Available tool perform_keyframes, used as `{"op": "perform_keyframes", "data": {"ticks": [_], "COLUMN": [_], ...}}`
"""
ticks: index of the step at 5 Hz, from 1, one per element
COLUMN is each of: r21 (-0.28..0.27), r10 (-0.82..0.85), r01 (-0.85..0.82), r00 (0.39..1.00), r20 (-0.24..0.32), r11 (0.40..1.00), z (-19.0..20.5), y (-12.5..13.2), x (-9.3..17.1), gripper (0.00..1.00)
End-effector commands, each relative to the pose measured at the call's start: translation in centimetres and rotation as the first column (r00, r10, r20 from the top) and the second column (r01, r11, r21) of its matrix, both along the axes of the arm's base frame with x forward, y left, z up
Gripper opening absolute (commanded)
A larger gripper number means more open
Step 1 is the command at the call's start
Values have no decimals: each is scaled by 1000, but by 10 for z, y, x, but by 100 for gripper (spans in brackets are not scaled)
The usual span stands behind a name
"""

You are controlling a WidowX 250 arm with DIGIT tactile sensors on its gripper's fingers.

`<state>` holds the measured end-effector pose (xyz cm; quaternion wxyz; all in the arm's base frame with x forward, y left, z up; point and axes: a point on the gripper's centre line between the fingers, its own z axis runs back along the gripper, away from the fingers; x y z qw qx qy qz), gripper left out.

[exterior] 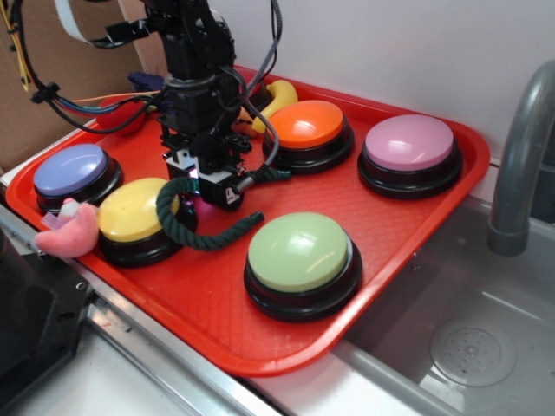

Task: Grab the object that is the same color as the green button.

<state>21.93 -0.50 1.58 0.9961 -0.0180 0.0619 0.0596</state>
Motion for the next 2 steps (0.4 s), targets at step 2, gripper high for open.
{"op": "perform_keyframes", "data": {"ticks": [2], "r21": [29], "r10": [-28], "r01": [24], "r00": [985], "r20": [172], "r11": [999], "z": [93], "y": [22], "x": [25], "gripper": [0]}}
